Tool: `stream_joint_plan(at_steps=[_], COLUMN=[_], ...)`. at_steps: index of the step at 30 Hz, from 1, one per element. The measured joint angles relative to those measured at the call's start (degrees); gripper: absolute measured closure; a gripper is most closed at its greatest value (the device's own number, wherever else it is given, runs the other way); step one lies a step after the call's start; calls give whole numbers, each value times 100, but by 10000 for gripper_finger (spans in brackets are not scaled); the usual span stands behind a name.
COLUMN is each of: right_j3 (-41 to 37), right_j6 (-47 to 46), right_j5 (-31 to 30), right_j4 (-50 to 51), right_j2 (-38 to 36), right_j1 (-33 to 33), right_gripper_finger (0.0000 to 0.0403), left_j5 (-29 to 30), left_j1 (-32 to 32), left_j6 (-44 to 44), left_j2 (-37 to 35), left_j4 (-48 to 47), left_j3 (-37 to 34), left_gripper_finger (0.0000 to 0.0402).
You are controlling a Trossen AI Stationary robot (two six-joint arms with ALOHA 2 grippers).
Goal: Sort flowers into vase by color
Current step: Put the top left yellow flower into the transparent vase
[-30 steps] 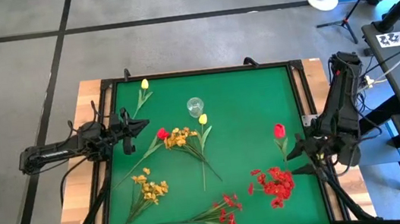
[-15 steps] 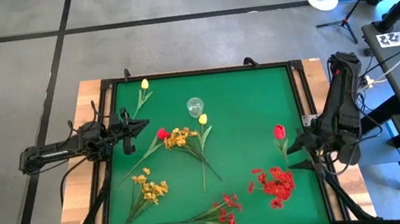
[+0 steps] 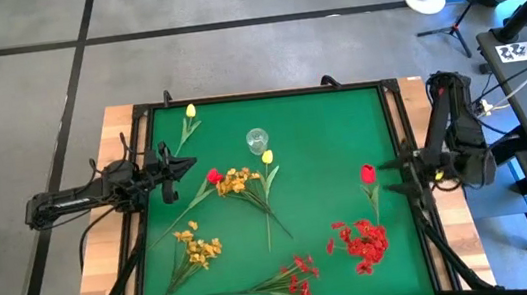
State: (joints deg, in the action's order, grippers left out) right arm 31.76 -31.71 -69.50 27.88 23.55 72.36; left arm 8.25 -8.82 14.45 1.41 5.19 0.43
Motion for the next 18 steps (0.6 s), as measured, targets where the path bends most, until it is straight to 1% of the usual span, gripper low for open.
stream_joint_plan(at_steps=[3,4,5,6,10,12,13,18], right_j3=[53,78,102,130,271,332,368,548], right_j6=[229,321,398,449,696,1029,1247,2305], right_j5=[-1226,-1538,-1729,-1777,-1787,-1727,-1600,-360], right_j4=[-78,-76,-75,-78,-72,-76,-73,-221], right_j2=[-95,-139,-183,-231,-364,-398,-402,-392], right_j1=[-2,-2,-3,-4,-81,-240,-325,-768], right_gripper_finger=[144,144,144,144,144,144,144,144], left_j5=[0,-1,-1,0,-1,-1,-2,0], left_j1=[0,2,1,0,0,1,0,1], left_j6=[0,-1,0,0,-1,-2,-2,-1], left_j2=[2,0,0,1,2,0,0,0], left_j4=[0,-1,0,0,0,0,0,0], left_j3=[0,0,1,1,0,1,2,0], left_gripper_finger=[397,397,397,397,397,397,397,397])
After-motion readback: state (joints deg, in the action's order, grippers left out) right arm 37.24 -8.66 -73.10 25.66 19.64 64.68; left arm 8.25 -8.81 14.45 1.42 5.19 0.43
